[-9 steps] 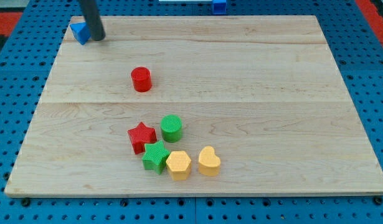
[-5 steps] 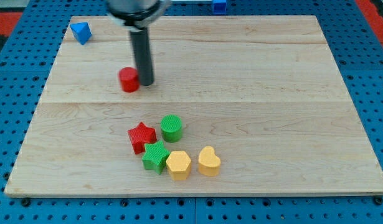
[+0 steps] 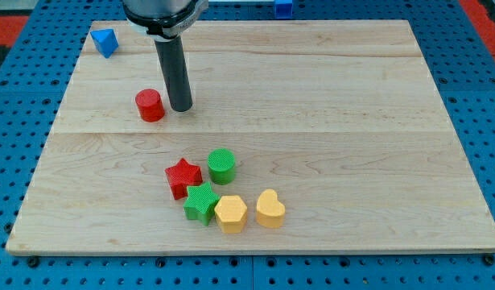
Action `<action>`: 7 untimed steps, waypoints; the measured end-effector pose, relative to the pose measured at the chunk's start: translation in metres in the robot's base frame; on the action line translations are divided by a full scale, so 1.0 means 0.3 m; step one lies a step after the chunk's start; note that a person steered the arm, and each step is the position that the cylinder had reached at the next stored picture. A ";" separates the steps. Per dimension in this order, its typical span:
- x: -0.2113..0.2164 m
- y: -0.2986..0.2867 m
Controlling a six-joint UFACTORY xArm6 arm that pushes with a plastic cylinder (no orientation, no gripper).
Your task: Move the red circle diagonal to the triangle
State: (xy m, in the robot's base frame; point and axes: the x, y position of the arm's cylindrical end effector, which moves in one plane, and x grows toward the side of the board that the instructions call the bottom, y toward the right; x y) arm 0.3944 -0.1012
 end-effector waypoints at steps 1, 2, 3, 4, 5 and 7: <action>0.092 0.038; 0.125 -0.029; -0.024 -0.216; -0.008 -0.230; -0.065 -0.390; -0.326 -0.327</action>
